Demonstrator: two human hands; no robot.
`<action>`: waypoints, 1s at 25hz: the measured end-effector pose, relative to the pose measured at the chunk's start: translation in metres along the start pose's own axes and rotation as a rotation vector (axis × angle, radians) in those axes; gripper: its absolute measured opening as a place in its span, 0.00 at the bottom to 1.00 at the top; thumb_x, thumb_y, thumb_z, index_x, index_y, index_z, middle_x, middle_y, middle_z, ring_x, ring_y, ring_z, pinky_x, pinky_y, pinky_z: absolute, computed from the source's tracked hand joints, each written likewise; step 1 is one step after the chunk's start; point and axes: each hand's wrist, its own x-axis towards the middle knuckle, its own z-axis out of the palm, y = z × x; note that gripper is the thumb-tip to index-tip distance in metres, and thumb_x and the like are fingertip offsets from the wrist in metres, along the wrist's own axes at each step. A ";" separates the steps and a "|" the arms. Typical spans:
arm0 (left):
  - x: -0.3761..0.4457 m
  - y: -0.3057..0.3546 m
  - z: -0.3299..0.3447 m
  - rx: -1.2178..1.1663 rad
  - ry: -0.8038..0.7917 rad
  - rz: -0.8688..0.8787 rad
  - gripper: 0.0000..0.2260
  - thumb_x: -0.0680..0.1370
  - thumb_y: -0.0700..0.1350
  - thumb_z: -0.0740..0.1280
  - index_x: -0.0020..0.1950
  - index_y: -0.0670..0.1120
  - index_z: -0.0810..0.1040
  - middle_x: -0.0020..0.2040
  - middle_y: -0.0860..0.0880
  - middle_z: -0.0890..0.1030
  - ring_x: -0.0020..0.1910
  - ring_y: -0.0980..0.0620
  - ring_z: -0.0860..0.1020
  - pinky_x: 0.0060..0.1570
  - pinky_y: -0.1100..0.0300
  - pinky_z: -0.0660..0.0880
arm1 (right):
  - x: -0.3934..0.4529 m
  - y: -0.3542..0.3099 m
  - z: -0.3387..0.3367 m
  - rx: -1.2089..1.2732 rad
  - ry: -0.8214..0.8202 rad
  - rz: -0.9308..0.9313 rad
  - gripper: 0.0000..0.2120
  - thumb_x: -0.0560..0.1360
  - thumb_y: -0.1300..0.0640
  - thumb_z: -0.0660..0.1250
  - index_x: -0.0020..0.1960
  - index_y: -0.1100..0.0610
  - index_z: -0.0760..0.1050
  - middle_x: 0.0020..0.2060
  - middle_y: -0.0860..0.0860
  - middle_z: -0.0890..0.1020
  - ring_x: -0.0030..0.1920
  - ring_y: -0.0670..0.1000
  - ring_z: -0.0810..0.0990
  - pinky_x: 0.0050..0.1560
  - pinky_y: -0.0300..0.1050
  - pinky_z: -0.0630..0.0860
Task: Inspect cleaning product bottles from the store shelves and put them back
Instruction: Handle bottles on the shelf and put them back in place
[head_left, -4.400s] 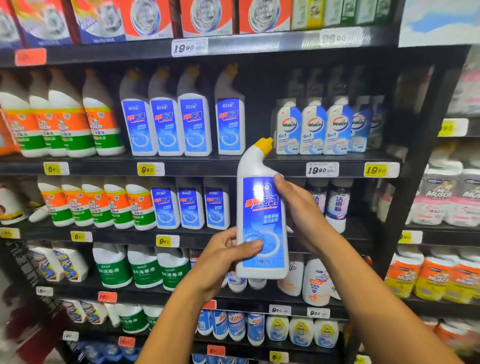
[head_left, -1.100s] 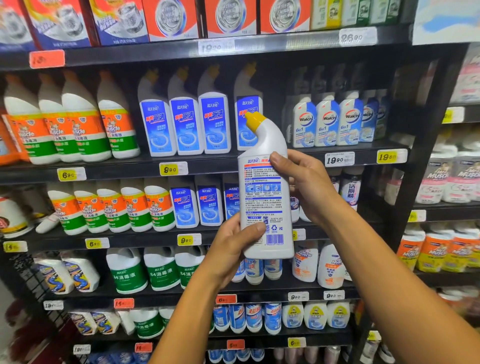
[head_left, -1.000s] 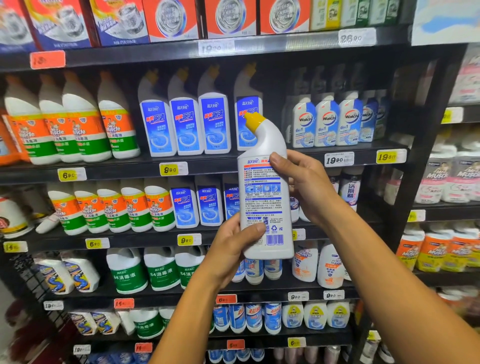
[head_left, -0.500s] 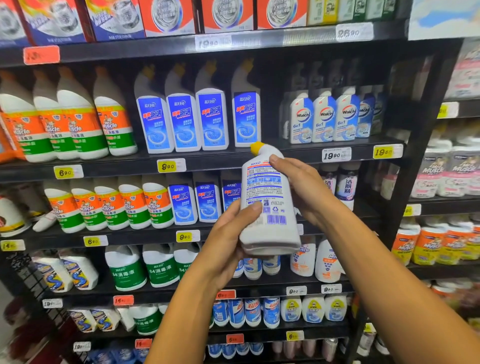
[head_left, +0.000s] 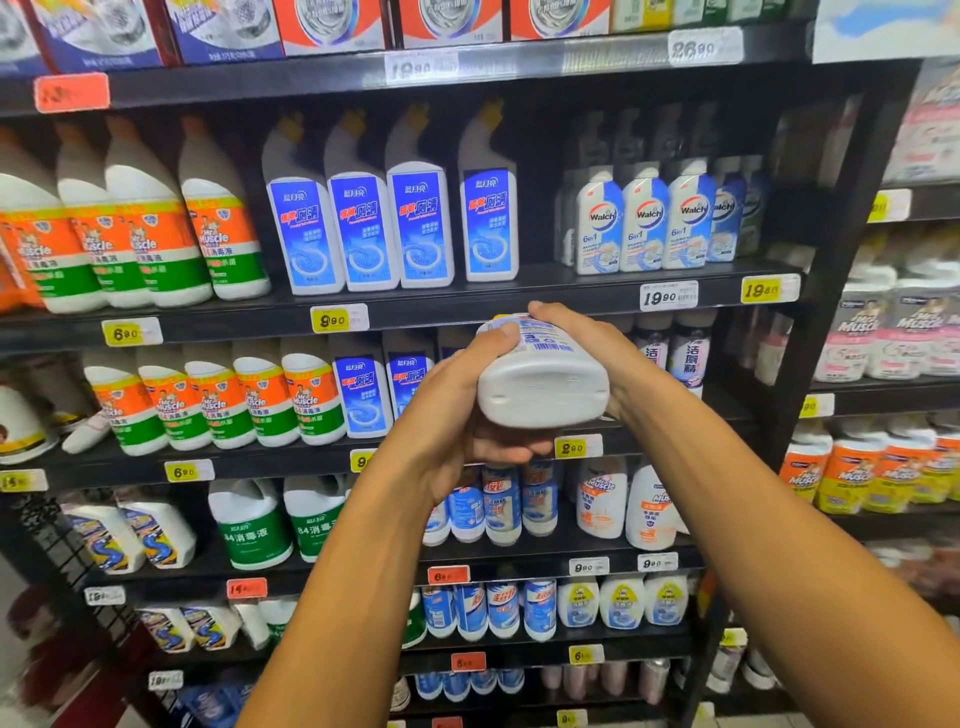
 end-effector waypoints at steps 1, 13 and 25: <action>0.000 0.000 0.000 0.011 0.004 0.002 0.20 0.76 0.60 0.66 0.58 0.47 0.79 0.42 0.38 0.85 0.32 0.41 0.84 0.25 0.61 0.78 | 0.000 0.000 -0.001 0.011 -0.021 0.011 0.11 0.76 0.50 0.70 0.44 0.58 0.80 0.33 0.52 0.84 0.29 0.49 0.82 0.29 0.38 0.77; 0.012 -0.057 -0.027 0.097 -0.197 0.139 0.42 0.76 0.41 0.70 0.76 0.68 0.48 0.64 0.53 0.80 0.63 0.49 0.79 0.58 0.49 0.79 | -0.004 0.003 -0.010 -0.084 -0.195 -0.399 0.19 0.78 0.56 0.67 0.67 0.42 0.73 0.47 0.51 0.85 0.44 0.50 0.84 0.38 0.41 0.79; 0.025 -0.069 -0.030 0.143 -0.113 0.210 0.41 0.75 0.39 0.71 0.77 0.65 0.52 0.65 0.52 0.80 0.63 0.49 0.79 0.58 0.53 0.78 | -0.014 0.011 -0.007 -0.116 -0.144 -0.494 0.20 0.78 0.57 0.66 0.68 0.56 0.68 0.47 0.50 0.87 0.48 0.47 0.86 0.43 0.39 0.80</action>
